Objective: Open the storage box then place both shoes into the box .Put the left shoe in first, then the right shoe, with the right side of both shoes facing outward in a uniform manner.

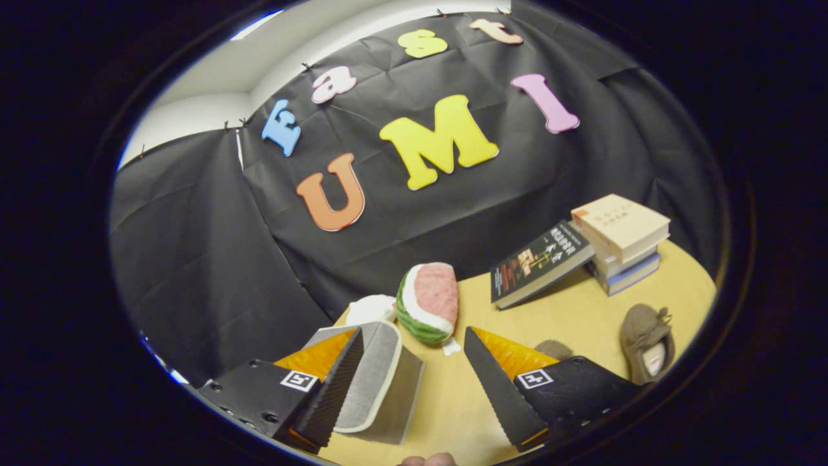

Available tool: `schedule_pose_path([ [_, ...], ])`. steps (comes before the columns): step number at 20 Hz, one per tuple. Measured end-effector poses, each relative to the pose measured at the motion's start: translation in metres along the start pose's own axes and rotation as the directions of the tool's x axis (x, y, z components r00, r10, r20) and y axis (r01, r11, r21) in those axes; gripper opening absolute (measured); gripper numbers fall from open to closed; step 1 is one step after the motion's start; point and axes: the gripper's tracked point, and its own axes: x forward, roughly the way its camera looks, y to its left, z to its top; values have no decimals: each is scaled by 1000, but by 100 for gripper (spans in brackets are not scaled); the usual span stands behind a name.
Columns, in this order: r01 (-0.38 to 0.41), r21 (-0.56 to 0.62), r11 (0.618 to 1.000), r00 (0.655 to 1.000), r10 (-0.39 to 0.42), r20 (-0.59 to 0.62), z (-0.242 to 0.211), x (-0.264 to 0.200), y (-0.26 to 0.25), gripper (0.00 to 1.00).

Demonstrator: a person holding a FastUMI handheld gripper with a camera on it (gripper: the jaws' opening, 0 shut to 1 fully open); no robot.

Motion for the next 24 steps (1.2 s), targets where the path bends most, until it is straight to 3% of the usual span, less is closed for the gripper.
schedule_pose_path([
  [7,-53,84,995,987,65,-148,-68,35,32,95],
  [15,-66,183,981,965,109,-238,-106,49,41,95],
  [22,-82,376,923,932,205,-299,-113,53,49,95],
  [24,-77,381,921,929,206,-309,-109,52,51,67],
])
